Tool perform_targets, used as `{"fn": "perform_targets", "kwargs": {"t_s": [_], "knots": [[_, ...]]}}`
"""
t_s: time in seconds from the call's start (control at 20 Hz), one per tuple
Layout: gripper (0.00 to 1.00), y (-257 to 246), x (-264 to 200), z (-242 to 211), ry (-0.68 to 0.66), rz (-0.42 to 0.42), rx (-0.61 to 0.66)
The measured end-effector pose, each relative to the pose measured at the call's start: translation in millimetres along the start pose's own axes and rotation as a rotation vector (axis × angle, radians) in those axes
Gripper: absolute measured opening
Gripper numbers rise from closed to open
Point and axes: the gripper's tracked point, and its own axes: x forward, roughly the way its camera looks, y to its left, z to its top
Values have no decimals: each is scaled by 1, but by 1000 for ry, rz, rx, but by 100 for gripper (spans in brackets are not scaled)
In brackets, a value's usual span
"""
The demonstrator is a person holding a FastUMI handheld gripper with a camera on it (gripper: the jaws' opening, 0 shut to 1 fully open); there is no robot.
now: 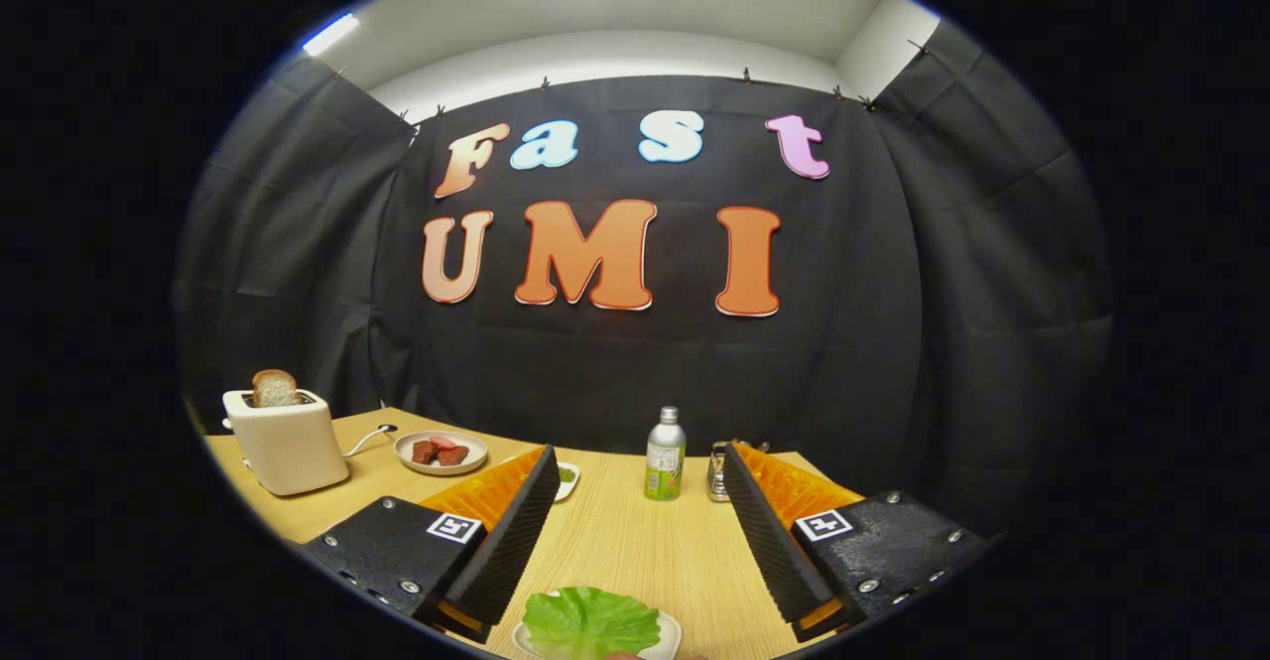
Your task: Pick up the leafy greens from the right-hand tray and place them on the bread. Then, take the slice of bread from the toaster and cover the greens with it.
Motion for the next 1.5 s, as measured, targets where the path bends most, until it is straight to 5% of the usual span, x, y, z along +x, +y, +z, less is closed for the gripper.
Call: {"fn": "perform_targets", "kwargs": {"t_s": [0.3, 0.7, 1.1, 1.5], "knots": [[99, 13, 1, -53, 217, 31, -23], [98, 40, -9, -125, 674, 160, -32], [94, 43, -23, -193, 1013, 164, -48], [89, 39, -28, -232, 1134, 122, -58]]}}
